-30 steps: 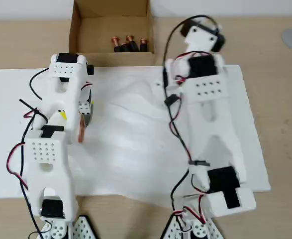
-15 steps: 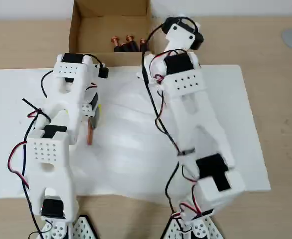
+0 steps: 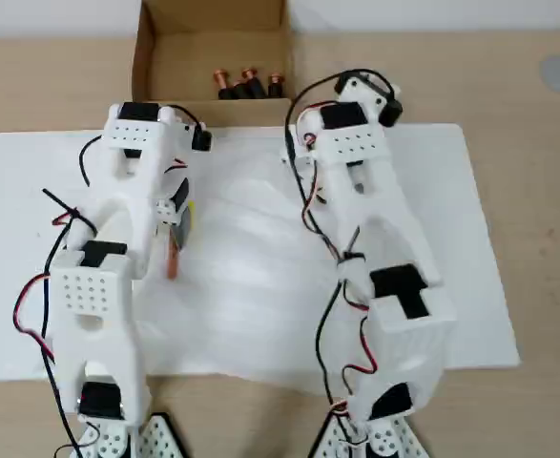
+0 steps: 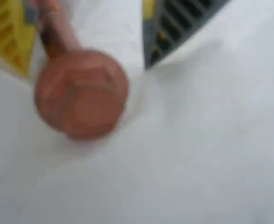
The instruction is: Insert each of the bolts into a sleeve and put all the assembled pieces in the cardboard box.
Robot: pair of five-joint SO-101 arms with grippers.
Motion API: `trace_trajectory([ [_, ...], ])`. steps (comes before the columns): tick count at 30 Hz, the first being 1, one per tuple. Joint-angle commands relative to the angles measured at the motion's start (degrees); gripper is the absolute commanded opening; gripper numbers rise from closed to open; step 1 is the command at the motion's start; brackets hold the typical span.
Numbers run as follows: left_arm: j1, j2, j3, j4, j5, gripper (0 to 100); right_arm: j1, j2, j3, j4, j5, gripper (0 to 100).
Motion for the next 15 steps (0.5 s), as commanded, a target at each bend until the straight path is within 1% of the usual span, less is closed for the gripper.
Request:
trace_trajectory([
  [1,1.23,-3.74,-0.18,0.44,-0.53,18,-0.22,-0.66,-3.38,-0.53,1.76,39.4],
  [11,1.23,-3.74,0.53,0.44,-0.53,18,-1.27,-2.95,-3.38,-0.62,8.88,39.7],
  [15,1.23,-3.74,2.11,0.44,-0.53,18,-0.75,-2.68,-3.38,-1.14,8.88,39.7],
])
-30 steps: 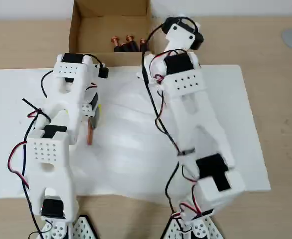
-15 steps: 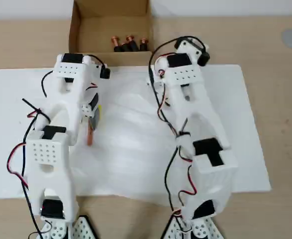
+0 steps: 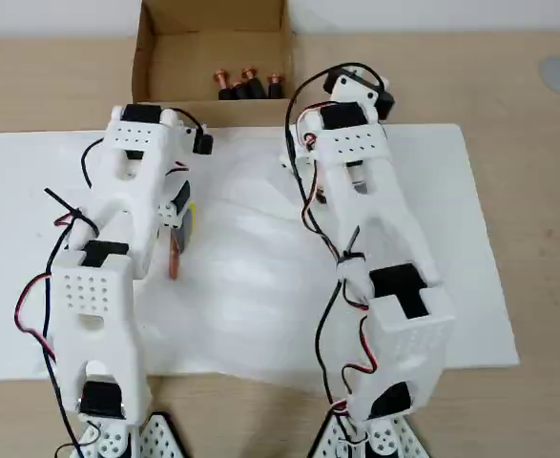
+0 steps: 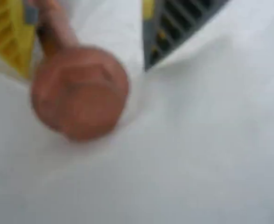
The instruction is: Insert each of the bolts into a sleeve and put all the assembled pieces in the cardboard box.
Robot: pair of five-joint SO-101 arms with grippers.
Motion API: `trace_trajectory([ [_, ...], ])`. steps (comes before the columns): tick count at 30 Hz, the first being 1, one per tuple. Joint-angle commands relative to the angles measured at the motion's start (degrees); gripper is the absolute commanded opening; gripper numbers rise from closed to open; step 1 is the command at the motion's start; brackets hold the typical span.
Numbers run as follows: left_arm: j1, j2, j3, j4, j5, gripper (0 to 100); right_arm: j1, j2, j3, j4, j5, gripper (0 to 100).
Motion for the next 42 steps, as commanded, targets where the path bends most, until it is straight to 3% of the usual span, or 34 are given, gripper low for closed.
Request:
trace_trajectory([
  [1,0.97,-3.74,0.79,0.44,-0.53,18,-0.66,-2.68,-3.12,-1.49,0.53,39.6],
  [22,1.14,-3.74,0.97,0.44,-0.53,18,6.81,13.23,-4.88,-7.82,0.09,39.4],
  [42,1.41,-3.74,0.97,0.44,-0.53,18,6.73,15.87,-8.84,-7.74,0.62,39.4],
])
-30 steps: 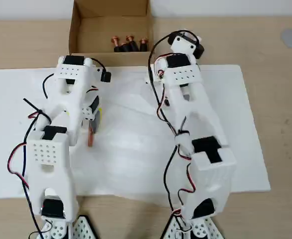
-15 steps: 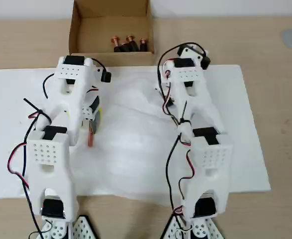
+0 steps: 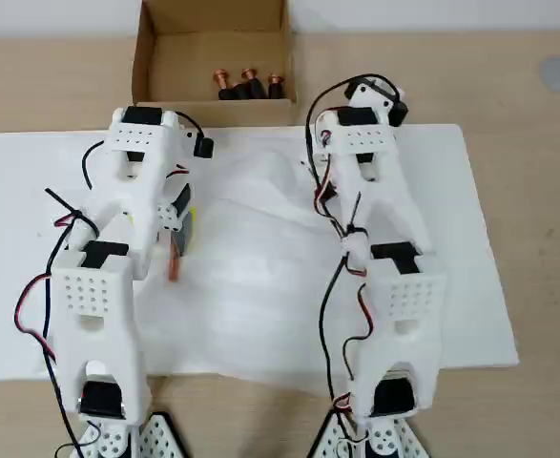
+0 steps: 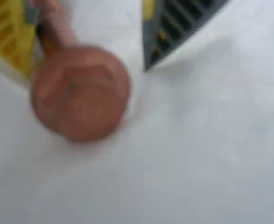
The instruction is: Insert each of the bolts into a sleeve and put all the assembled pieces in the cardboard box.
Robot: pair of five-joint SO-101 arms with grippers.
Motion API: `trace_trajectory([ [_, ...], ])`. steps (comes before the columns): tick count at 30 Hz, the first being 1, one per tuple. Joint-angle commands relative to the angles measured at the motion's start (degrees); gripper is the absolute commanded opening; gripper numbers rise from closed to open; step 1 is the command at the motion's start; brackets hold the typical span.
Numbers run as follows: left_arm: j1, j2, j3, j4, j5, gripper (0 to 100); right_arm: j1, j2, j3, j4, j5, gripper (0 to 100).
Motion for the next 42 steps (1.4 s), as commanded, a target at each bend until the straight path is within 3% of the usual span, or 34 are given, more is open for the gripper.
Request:
trace_trajectory([
  [1,1.23,-3.38,0.09,0.44,-0.53,18,0.92,1.36,-2.42,-0.44,0.44,39.4],
  [9,1.14,-3.38,0.09,0.44,-0.53,18,0.92,5.05,-2.77,-0.44,0.44,36.5],
  [17,1.14,-3.38,0.09,0.44,-0.62,18,0.92,5.05,-2.86,-0.44,0.09,0.5],
  [29,1.23,-3.38,0.09,0.44,-1.58,18,0.57,4.97,-3.21,1.41,0.44,3.0],
  [35,1.23,-3.38,0.09,0.44,-1.67,18,-3.38,5.32,-6.73,8.26,0.0,3.0],
  [42,1.05,-3.38,0.09,0.44,-1.67,18,-6.64,5.41,-6.73,8.18,-0.09,3.0],
])
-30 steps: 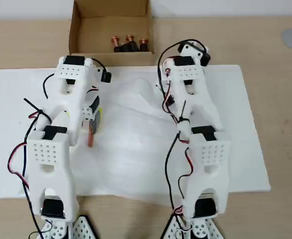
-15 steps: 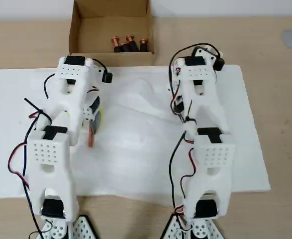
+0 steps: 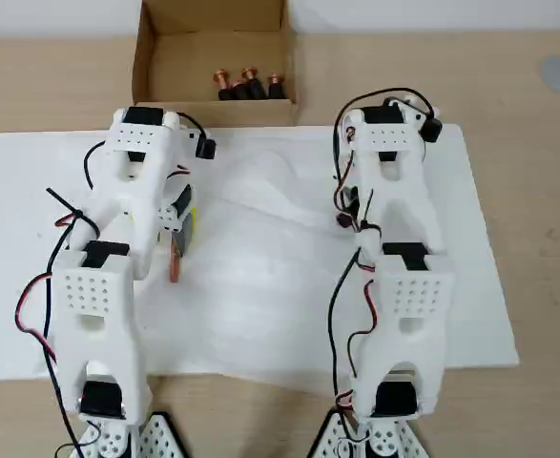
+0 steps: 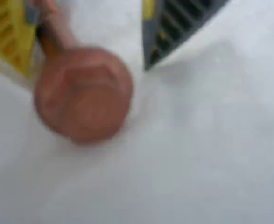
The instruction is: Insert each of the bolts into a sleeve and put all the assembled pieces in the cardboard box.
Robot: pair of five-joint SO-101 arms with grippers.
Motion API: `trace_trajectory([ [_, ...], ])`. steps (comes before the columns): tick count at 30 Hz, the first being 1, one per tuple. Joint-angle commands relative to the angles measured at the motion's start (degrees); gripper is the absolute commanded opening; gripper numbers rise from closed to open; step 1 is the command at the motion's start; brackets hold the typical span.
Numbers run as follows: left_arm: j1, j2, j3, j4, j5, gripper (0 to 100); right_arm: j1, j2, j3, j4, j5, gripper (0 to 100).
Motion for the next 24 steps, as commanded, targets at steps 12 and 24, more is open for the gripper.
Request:
trace_trajectory([
  [12,0.62,-3.38,0.09,0.44,-0.7,18,-11.3,5.85,-5.41,-2.37,-2.02,0.9],
  [24,0.62,-3.38,-0.09,0.44,-1.76,18,-13.32,5.85,-16.84,11.6,0.53,1.2],
])
